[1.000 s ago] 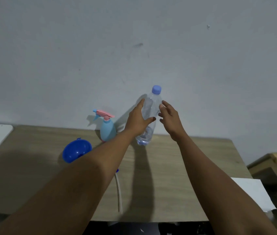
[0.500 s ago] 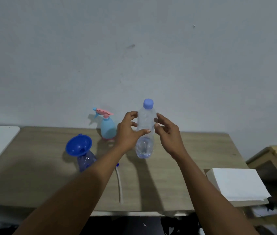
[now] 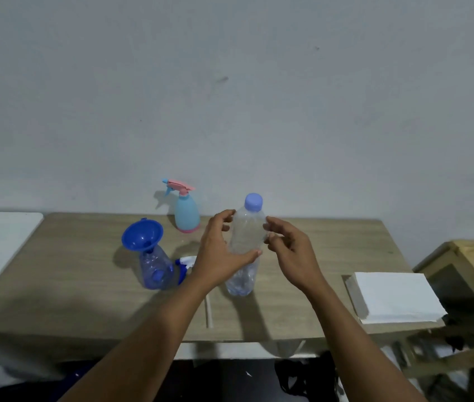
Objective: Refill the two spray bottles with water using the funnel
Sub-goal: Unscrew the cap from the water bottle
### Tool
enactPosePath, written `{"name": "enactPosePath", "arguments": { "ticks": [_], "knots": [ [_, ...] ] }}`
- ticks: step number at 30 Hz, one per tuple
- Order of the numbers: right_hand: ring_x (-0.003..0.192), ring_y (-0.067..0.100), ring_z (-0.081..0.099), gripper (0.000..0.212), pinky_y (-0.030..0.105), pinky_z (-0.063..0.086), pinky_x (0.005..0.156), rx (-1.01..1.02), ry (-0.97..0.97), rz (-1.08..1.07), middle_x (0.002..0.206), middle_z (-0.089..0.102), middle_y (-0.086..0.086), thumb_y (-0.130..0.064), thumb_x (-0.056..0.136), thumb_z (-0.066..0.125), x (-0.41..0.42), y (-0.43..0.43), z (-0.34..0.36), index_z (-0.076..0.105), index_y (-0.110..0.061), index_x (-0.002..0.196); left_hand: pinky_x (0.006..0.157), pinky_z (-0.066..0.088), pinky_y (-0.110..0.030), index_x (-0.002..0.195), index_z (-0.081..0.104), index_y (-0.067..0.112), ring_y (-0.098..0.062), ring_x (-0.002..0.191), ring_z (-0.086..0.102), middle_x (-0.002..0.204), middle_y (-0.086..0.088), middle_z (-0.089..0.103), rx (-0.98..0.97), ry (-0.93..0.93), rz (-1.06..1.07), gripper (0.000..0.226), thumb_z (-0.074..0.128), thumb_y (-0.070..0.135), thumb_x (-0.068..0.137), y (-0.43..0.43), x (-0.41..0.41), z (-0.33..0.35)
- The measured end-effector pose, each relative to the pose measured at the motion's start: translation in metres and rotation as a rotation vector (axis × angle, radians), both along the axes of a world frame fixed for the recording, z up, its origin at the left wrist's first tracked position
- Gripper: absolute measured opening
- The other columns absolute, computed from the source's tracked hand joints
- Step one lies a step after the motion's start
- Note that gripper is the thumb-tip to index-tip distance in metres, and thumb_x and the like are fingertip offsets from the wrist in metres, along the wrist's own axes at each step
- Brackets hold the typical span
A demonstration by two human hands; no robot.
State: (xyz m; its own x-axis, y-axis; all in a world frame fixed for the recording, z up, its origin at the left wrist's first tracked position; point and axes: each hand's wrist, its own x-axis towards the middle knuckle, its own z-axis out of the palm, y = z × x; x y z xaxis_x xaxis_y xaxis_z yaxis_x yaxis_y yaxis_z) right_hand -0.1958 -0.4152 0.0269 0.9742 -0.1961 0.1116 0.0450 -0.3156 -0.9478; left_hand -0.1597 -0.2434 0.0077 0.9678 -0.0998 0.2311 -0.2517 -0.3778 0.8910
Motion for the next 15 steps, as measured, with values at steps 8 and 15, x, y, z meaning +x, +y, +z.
{"name": "enactPosePath", "arguments": {
  "ticks": [8, 15],
  "knots": [
    [0.088, 0.005, 0.063, 0.035, 0.014, 0.050, 0.070, -0.131, -0.150, -0.087, 0.100, 0.069, -0.012, -0.045, 0.082, 0.078, 0.020, 0.025, 0.052, 0.068, -0.024, 0.108, 0.094, 0.054, -0.039, 0.135, 0.042, 0.037, -0.005, 0.116, 0.054, 0.131, 0.020, 0.053, 0.021, 0.013, 0.011, 0.098, 0.090, 0.058, 0.052, -0.010, 0.006, 0.003],
    [0.076, 0.007, 0.063, 0.028, 0.017, 0.051, 0.068, -0.236, -0.228, -0.143, 0.088, 0.069, -0.008, -0.036, 0.080, 0.083, 0.034, 0.032, 0.054, 0.071, -0.016, 0.095, 0.095, 0.053, -0.036, 0.138, 0.041, 0.035, -0.004, 0.116, 0.054, 0.128, 0.016, 0.057, 0.035, 0.015, 0.043, 0.096, 0.091, 0.052, 0.057, -0.012, 0.006, 0.002]
  ]
}}
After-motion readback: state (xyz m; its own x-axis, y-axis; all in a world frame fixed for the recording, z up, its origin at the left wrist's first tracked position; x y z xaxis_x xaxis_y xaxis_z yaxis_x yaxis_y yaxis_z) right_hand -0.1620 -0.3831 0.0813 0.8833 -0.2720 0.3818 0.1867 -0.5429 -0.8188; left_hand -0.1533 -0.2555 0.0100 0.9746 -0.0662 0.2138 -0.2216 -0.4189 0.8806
